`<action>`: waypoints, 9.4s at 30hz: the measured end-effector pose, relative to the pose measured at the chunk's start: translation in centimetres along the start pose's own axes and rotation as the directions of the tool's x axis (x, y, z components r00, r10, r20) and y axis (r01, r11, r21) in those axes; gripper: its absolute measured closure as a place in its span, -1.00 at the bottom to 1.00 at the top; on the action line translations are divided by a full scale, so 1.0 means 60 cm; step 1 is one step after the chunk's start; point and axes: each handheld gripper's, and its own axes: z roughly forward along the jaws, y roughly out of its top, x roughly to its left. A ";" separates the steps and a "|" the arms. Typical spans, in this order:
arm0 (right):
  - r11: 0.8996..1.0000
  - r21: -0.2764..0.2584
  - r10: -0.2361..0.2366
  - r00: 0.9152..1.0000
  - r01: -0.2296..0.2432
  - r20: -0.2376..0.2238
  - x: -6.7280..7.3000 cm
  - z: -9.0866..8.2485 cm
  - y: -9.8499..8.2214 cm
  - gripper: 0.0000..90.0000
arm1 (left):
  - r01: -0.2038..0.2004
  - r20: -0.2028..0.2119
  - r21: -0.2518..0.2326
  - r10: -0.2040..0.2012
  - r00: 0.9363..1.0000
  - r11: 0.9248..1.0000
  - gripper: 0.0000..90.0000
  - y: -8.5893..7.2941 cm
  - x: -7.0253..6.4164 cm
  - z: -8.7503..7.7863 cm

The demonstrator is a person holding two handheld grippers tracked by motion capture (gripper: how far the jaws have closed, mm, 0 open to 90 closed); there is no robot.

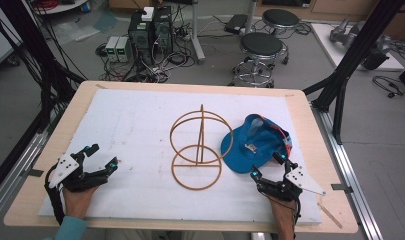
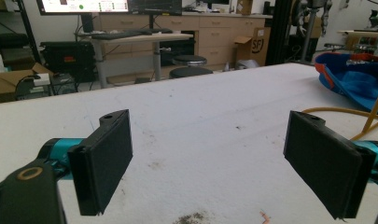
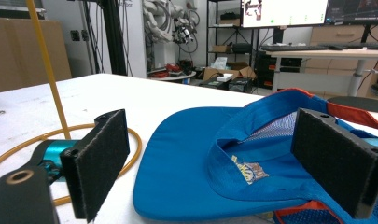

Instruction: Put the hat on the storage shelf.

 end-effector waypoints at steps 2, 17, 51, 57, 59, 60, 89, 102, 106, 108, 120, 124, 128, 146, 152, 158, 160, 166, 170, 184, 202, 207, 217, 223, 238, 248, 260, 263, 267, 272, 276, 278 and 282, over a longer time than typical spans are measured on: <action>1.000 0.000 -0.001 1.000 0.001 -0.004 0.000 0.000 0.000 -0.77 | 0.002 0.002 -0.002 -0.002 1.000 1.000 -0.65 0.000 0.000 0.000; 0.999 0.052 -0.007 0.999 0.009 -0.042 -0.002 0.016 0.027 -0.77 | 0.009 0.000 0.004 -0.009 1.000 1.000 -0.65 0.000 0.002 0.000; 0.932 0.351 -0.104 0.995 0.094 0.010 -0.095 0.141 0.191 -0.69 | 0.008 0.018 0.003 -0.008 1.000 1.000 -0.66 0.000 0.003 0.000; 0.913 0.400 -0.097 0.995 0.079 0.027 -0.111 0.156 0.190 -0.69 | 0.003 0.025 -0.001 -0.003 1.000 1.000 -0.66 0.000 0.002 0.000; 0.904 0.421 -0.100 0.994 0.077 0.034 -0.117 0.159 0.185 -0.69 | 0.000 0.025 0.000 0.000 1.000 1.000 -0.66 0.000 0.002 0.000; 0.900 0.430 -0.100 0.994 0.077 0.032 -0.121 0.161 0.182 -0.69 | 0.001 0.025 0.000 -0.001 1.000 1.000 -0.66 0.000 0.002 0.000; 0.717 0.697 -0.126 0.987 0.019 0.102 -0.169 0.175 0.126 0.02 | -0.002 0.034 -0.006 0.002 0.999 1.000 -0.66 0.000 0.003 -0.002; 0.677 0.736 -0.156 0.981 0.022 0.113 -0.173 0.174 0.120 0.55 | -0.004 0.037 -0.011 0.004 0.999 1.000 -0.66 -0.001 0.002 -0.002; 0.669 0.743 -0.162 0.977 0.003 0.141 -0.172 0.174 0.120 0.65 | -0.005 0.037 -0.012 0.006 0.999 1.000 -0.66 -0.001 0.002 -0.002; 0.654 0.756 -0.122 0.986 -0.009 0.118 -0.174 0.175 0.116 0.80 | -0.005 0.038 -0.011 0.005 0.999 1.000 -0.66 -0.001 0.002 -0.002; 0.657 0.752 -0.079 0.988 -0.048 0.132 -0.176 0.174 0.116 0.95 | -0.003 0.038 -0.013 0.004 0.999 1.000 -0.66 -0.001 0.002 -0.002; 0.680 0.730 -0.062 0.988 -0.061 0.141 -0.177 0.169 0.114 0.95 | -0.003 0.038 -0.013 0.004 0.999 1.000 -0.66 -0.001 0.002 -0.002; 0.726 0.682 -0.027 0.988 -0.084 0.150 -0.176 0.157 0.118 0.95 | 0.004 0.038 -0.013 -0.003 0.999 1.000 -0.66 -0.001 0.002 -0.002; 0.913 0.402 0.046 0.997 -0.065 0.058 -0.132 0.116 0.173 0.96 | -0.003 0.035 -0.011 0.004 0.999 1.000 -0.66 -0.001 0.002 -0.002; 0.953 0.297 0.039 0.997 -0.057 0.067 -0.123 0.103 0.187 0.96 | -0.003 0.034 -0.011 0.003 0.999 1.000 -0.66 -0.001 0.001 -0.002; 0.980 0.189 0.044 0.997 -0.057 0.068 -0.114 0.095 0.197 0.96 | -0.004 0.033 -0.008 0.004 0.999 1.000 -0.66 -0.001 0.002 -0.002; 0.985 0.165 0.037 0.997 -0.047 0.065 -0.113 0.094 0.199 0.96 | -0.004 0.033 -0.008 0.004 0.999 1.000 -0.66 -0.001 0.002 -0.002; 0.990 0.131 0.052 0.997 -0.060 0.065 -0.105 0.092 0.210 0.96 | -0.001 0.032 -0.006 0.001 0.999 1.000 -0.66 0.000 0.002 -0.001; 0.993 0.105 0.048 0.997 -0.054 0.052 -0.095 0.091 0.229 0.96 | 0.003 0.034 -0.006 -0.003 0.999 1.000 -0.66 0.000 0.003 -0.001; 0.994 0.107 -0.004 1.000 0.003 0.005 -0.022 0.128 0.311 0.96 | 0.004 0.035 -0.005 -0.003 0.999 1.000 -0.66 0.000 0.003 -0.001; 0.994 0.096 -0.032 0.992 0.044 -0.122 0.065 0.174 0.353 0.96 | 0.003 0.036 -0.003 -0.003 0.999 1.000 -0.66 0.000 0.003 -0.001; 0.996 0.077 -0.029 0.984 0.043 -0.175 0.088 0.179 0.361 0.96 | 0.004 0.036 -0.006 -0.003 0.999 1.000 -0.66 0.000 0.003 0.000; 0.998 0.039 -0.041 0.973 0.051 -0.228 0.116 0.171 0.379 0.96 | 0.003 0.036 -0.006 -0.002 0.999 1.000 -0.66 0.000 0.003 -0.001; 0.999 0.014 -0.037 0.965 0.042 -0.260 0.128 0.161 0.395 0.96 | 0.003 0.035 -0.007 -0.002 0.999 1.000 -0.66 0.000 0.003 -0.001; 0.997 0.016 -0.063 0.926 0.074 -0.372 0.169 0.143 0.396 0.96 | 0.003 0.035 -0.008 -0.002 0.999 1.000 -0.66 0.000 0.003 -0.001; 0.990 0.025 -0.117 0.908 0.138 -0.402 0.186 0.124 0.394 0.96 | 0.002 0.035 -0.007 -0.002 0.999 1.000 -0.66 0.000 0.003 -0.001; 0.981 0.079 -0.123 0.878 0.179 -0.462 0.204 0.104 0.378 0.95 | 0.000 0.035 -0.008 0.000 0.999 1.000 -0.66 -0.001 0.002 -0.001; 0.981 0.092 -0.105 0.868 0.171 -0.486 0.206 0.105 0.371 0.95 | 0.000 0.035 -0.007 0.000 0.999 1.000 -0.66 0.000 0.002 -0.001; 0.978 0.113 -0.091 0.852 0.173 -0.516 0.210 0.106 0.359 0.95 | 0.000 0.035 -0.005 0.000 0.999 1.000 -0.66 0.000 0.002 -0.001; 0.977 0.138 -0.065 0.837 0.165 -0.543 0.215 0.105 0.341 0.95 | -0.001 0.035 -0.004 0.001 0.999 1.000 -0.66 0.000 0.002 -0.001; 0.973 0.153 -0.062 0.832 0.175 -0.552 0.221 0.098 0.329 0.95 | -0.002 0.034 -0.005 0.002 0.999 1.000 -0.66 0.000 0.002 -0.001; 0.970 0.164 -0.058 0.829 0.179 -0.557 0.221 0.095 0.321 0.95 | -0.001 0.034 -0.006 0.001 0.999 1.000 -0.66 0.000 0.002 -0.001; 0.969 0.179 -0.043 0.824 0.173 -0.565 0.223 0.092 0.305 0.95 | 0.000 0.034 -0.005 0.000 0.999 1.000 -0.66 0.000 0.002 -0.001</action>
